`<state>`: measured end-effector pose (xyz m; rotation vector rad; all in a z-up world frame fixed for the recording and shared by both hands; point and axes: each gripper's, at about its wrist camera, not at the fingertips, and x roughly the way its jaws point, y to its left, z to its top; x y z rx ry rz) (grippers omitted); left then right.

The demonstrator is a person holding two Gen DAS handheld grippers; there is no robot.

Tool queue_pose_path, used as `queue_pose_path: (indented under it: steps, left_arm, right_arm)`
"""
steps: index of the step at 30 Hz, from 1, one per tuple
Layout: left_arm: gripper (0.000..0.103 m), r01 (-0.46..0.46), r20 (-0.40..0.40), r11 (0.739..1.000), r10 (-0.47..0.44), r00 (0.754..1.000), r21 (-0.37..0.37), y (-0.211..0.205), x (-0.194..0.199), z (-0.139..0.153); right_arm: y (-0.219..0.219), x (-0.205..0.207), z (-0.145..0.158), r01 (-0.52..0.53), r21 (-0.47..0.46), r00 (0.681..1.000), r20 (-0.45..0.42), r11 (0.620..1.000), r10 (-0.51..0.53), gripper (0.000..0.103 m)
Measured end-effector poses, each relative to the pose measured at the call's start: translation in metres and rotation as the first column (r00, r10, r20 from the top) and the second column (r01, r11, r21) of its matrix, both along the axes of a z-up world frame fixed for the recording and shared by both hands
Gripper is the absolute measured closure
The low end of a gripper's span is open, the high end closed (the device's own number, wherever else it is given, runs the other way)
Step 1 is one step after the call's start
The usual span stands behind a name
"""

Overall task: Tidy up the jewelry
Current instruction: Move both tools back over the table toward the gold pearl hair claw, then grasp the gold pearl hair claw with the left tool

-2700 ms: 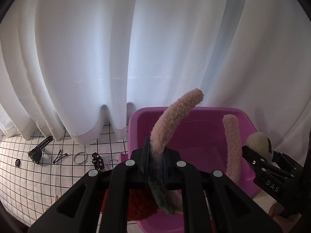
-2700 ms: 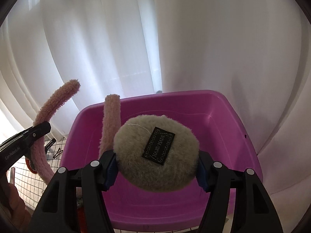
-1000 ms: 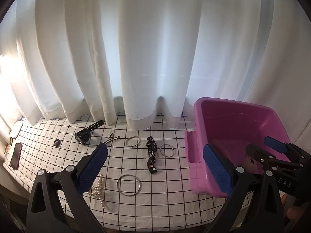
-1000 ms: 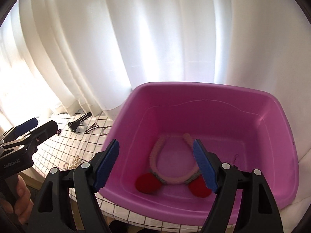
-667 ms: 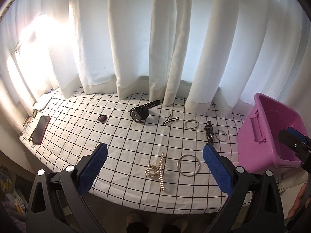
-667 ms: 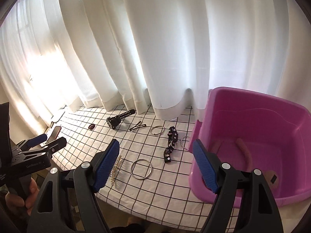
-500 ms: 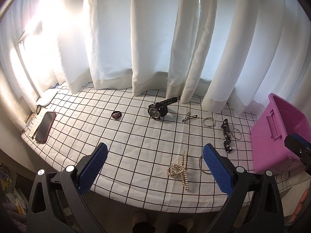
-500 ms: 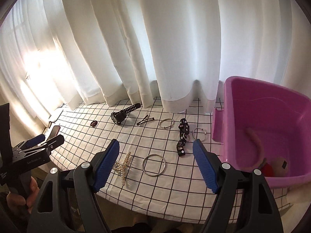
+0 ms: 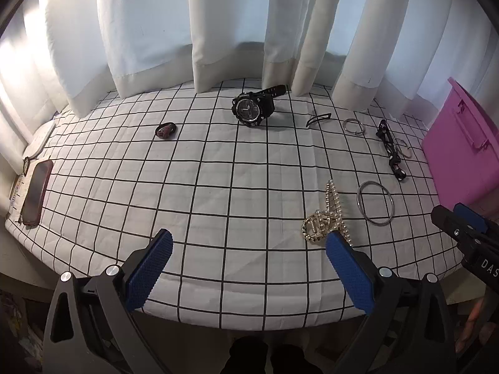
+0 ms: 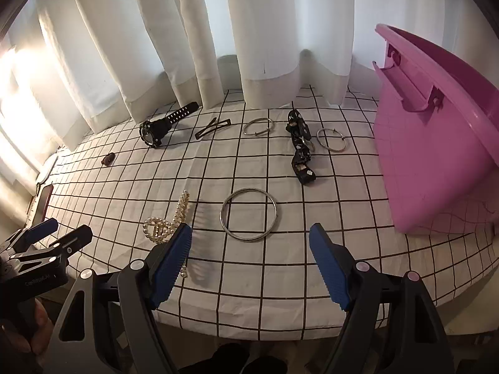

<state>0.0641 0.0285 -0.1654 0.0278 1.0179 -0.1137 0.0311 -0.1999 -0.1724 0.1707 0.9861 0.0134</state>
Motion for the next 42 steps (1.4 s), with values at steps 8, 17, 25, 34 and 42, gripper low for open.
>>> queue_pose_path:
  steps: [8,17,25,34,42]
  left_arm:
    - [0.006,-0.027,0.017,0.999,0.027,0.999,-0.041,-0.025,0.005,-0.035]
    - [0.006,-0.067,0.075,0.997,0.069,0.995,-0.026,-0.037,0.001,-0.056]
    - [0.006,-0.104,0.094,0.994,0.105,0.99,-0.019,-0.037,-0.002,-0.058]
    - [0.006,-0.102,0.094,0.995,0.103,0.99,-0.015,-0.046,0.002,-0.065]
    - [0.006,-0.093,0.092,0.995,0.095,0.991,-0.027,-0.053,0.006,-0.068]
  right_arm:
    - [-0.008,0.021,-0.05,-0.041,-0.008,0.999,-0.01,0.999,0.041,0.029]
    - [0.0,0.039,-0.075,-0.159,-0.02,0.987,0.016,0.987,0.159,0.029]
    - [0.012,0.05,-0.086,-0.214,-0.078,0.976,0.026,0.974,0.216,0.028]
    - [0.008,0.058,-0.091,-0.205,-0.154,0.975,0.051,0.967,0.215,0.018]
    - [-0.003,0.064,-0.09,-0.165,-0.153,0.983,0.056,0.974,0.175,0.018]
